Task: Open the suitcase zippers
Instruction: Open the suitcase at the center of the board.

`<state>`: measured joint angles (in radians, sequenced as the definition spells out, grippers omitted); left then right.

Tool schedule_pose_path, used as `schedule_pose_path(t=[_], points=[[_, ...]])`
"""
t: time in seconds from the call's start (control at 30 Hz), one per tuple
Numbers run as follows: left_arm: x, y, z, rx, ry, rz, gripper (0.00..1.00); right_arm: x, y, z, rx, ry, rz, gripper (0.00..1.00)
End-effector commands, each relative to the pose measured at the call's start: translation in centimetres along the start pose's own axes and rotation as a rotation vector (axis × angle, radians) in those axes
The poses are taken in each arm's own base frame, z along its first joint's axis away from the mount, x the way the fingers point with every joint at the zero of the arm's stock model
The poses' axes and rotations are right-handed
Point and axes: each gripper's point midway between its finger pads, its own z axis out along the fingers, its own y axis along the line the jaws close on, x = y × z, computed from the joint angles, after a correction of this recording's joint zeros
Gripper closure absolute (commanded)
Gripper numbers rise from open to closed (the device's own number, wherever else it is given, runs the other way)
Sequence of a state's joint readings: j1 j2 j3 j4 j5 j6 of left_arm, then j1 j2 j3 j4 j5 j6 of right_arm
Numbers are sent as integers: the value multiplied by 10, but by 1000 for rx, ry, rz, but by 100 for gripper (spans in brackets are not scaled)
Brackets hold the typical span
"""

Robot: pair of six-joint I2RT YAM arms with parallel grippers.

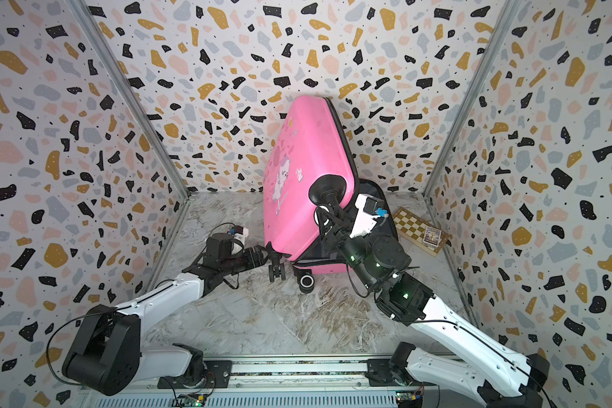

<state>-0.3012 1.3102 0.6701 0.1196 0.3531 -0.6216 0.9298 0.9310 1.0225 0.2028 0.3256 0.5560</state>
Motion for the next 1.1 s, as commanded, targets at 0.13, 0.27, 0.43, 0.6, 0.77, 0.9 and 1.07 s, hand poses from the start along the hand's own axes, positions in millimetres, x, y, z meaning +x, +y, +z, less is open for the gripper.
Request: schedule_pose_path(t=[0.13, 0.27, 0.43, 0.6, 0.77, 0.9, 1.07], points=[[-38, -3, -37, -70, -172, 28, 23, 30, 23, 1, -105, 103, -11, 100], [-47, -15, -63, -65, -226, 49, 23, 33, 22, 4, -97, 103, 3, 100], [-63, -40, -89, -14, -280, 68, 21, 41, 24, 10, -101, 116, 13, 100], [-83, -76, -104, 92, -287, 69, 20, 50, 32, 16, -122, 134, 26, 100], [-112, -110, -121, 145, -306, 94, 20, 62, 46, 23, -153, 160, 27, 100], [-136, -131, -141, 168, -356, 112, 20, 68, 57, 27, -184, 180, 27, 100], [-161, -144, -168, 171, -419, 113, 19, 76, 68, 30, -214, 204, 22, 99]])
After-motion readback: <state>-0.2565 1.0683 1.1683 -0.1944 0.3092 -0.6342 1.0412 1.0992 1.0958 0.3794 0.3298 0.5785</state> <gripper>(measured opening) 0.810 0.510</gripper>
